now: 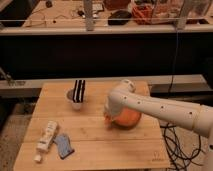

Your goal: Place the pepper in the ceramic bowl

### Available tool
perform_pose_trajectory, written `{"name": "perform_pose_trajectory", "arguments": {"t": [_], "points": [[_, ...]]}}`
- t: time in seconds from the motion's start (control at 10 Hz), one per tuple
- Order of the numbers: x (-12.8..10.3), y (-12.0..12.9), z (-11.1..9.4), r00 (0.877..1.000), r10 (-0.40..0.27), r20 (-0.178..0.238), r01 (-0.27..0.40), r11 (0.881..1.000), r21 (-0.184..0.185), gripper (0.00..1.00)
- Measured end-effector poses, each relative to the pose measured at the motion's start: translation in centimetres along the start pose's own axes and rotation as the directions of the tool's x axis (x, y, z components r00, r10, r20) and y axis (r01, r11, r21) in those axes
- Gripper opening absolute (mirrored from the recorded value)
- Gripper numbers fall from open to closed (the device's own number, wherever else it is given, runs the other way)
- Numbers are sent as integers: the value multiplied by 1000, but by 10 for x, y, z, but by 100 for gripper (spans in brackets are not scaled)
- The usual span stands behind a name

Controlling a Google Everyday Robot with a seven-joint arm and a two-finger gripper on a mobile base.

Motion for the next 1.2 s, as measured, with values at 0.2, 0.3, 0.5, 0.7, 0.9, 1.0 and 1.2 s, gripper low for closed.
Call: {"name": "perform_pose_trajectory", "arguments": {"t": [0.2,0.3,0.5,0.7,0.9,1.0,1.2], "points": [[15,9,-4,999,35,4,-35,999,2,2],[21,10,-5,999,51,4,-51,999,3,2],[30,11,-6,997,76,10,-76,997,4,2],[37,15,-8,995,100,18,-100,995,3,2],[43,19,-9,992,121,18,-121,993,3,2],[45,19,-8,992,127,19,-127,992,3,2],[48,21,-9,989,143,19,-143,990,5,2]]}}
